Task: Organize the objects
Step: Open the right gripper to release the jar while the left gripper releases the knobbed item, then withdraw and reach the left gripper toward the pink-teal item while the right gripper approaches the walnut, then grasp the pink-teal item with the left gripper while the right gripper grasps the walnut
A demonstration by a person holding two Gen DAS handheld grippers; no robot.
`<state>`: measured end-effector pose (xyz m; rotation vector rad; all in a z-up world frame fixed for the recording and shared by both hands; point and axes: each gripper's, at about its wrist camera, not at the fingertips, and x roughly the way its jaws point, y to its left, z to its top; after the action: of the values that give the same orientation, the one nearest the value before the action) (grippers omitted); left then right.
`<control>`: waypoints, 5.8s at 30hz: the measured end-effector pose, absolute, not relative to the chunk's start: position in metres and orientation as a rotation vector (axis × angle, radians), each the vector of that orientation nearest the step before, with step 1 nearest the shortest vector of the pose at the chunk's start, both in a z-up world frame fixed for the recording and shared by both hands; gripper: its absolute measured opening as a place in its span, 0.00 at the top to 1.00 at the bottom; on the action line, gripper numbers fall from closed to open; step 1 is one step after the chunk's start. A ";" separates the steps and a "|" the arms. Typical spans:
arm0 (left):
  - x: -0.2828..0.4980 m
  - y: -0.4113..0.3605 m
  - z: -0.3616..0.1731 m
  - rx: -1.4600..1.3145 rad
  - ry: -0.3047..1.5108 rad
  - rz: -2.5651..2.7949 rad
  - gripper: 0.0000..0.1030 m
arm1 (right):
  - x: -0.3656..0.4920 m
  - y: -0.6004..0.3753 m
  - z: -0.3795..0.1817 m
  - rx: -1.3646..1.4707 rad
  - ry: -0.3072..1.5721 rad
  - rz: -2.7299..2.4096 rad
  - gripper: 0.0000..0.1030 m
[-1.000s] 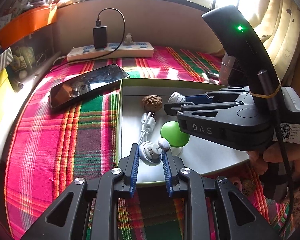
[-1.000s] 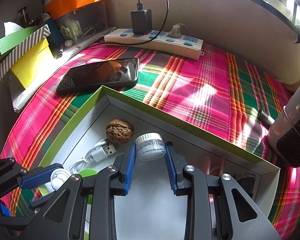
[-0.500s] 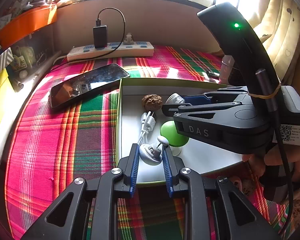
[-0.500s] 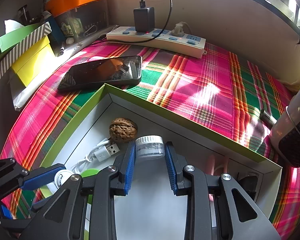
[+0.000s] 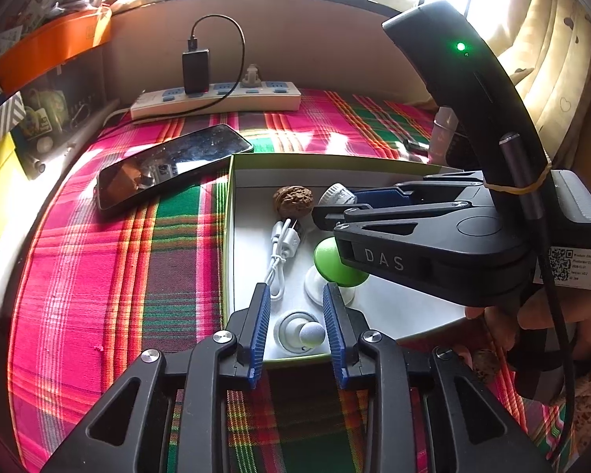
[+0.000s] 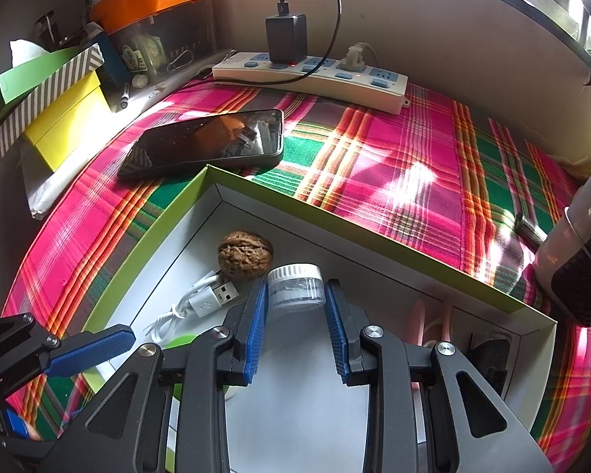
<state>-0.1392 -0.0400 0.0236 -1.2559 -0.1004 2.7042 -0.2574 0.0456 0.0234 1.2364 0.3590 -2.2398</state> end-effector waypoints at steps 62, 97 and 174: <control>-0.075 -0.042 0.053 -1.153 -0.189 2.737 0.63 | -0.146 0.135 0.067 1.051 0.178 -2.471 0.54; -0.068 -0.022 0.030 -1.237 -0.198 2.650 0.63 | -0.118 0.146 0.018 1.139 0.205 -2.372 0.54; -0.087 0.040 0.014 -1.264 0.034 2.609 0.85 | -0.123 0.195 0.015 1.169 0.144 -2.427 0.71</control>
<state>-0.0873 0.0403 0.0135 -1.2641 0.0337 2.6089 -0.1229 0.1954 0.0146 1.1693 0.1443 -2.4266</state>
